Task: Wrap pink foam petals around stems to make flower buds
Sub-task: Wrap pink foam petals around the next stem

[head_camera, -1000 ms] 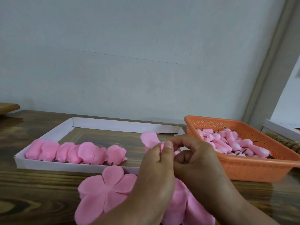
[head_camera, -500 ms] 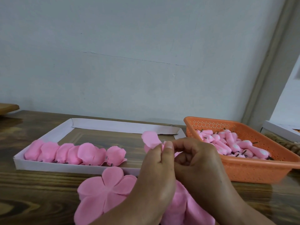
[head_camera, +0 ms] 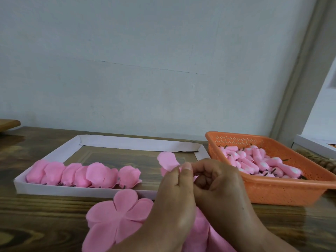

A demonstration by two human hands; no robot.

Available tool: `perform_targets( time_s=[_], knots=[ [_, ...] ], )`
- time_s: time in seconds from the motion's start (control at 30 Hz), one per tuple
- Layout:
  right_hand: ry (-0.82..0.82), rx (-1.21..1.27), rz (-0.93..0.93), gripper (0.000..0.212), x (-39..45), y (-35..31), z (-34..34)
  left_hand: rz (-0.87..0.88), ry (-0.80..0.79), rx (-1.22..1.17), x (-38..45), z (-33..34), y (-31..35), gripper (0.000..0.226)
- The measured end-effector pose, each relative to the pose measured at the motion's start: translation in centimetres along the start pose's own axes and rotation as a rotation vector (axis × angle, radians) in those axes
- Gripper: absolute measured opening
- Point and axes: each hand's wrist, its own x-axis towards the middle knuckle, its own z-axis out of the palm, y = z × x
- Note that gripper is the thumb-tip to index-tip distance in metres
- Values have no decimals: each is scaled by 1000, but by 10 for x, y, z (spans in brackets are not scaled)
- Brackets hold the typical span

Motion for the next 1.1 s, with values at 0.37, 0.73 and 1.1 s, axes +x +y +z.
perform_targets(
  time_s=[0.37,0.73,1.1],
  knots=[
    [-14,159,92,9,0,-5,-2,10,12,-1,0,-4,1,37],
    [-44,299,144,10,4,-3,-3,35,-32,18,3,-4,3,38],
    [-73,394,188,12,6,-4,-7,1,-55,-59,4,-3,8,44]
  ],
)
